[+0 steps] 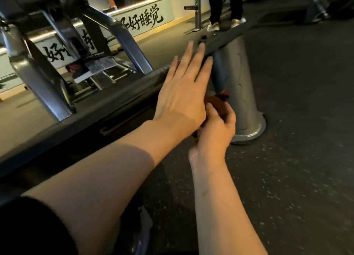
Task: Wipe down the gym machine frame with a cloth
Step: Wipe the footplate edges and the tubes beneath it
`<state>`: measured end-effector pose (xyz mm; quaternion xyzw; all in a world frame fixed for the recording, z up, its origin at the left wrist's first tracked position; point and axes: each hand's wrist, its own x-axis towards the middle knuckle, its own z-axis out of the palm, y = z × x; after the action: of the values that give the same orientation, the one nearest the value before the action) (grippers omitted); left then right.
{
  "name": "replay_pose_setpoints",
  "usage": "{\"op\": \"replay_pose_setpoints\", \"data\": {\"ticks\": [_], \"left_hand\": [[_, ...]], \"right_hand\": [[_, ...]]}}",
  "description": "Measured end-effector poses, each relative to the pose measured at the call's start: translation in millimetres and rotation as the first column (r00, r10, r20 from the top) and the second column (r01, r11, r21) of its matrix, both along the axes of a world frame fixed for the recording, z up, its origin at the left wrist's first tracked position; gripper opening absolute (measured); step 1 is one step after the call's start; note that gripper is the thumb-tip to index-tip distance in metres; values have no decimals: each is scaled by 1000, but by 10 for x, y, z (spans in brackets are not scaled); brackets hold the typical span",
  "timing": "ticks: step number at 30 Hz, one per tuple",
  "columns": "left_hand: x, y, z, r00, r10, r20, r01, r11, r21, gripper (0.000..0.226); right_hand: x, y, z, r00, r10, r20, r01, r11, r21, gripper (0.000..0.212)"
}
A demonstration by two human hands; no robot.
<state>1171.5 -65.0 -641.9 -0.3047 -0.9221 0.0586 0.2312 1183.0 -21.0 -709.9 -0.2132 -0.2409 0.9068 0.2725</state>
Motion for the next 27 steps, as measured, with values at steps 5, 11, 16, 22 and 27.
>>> {"op": "replay_pose_setpoints", "data": {"ticks": [5,11,16,22,27], "left_hand": [[-498,662,176,963,193,189,-176,979,-101,92],[-661,904,146,910,375,178,-334,916,-222,84],[-601,919,342,894,373,248,-321,920,-225,79],[-800,994,540,938,321,129,-308,945,-110,58],[-1503,1306,636,959,-93,269,109,993,-47,69]], "right_hand": [[-125,437,131,998,-59,14,59,998,-19,52],[-402,865,202,993,7,114,-31,976,214,53],[-606,1072,379,980,88,177,-138,946,293,55],[-767,1134,461,968,81,239,-171,906,388,57],[-925,1527,348,932,-56,359,-202,740,641,54]]}}
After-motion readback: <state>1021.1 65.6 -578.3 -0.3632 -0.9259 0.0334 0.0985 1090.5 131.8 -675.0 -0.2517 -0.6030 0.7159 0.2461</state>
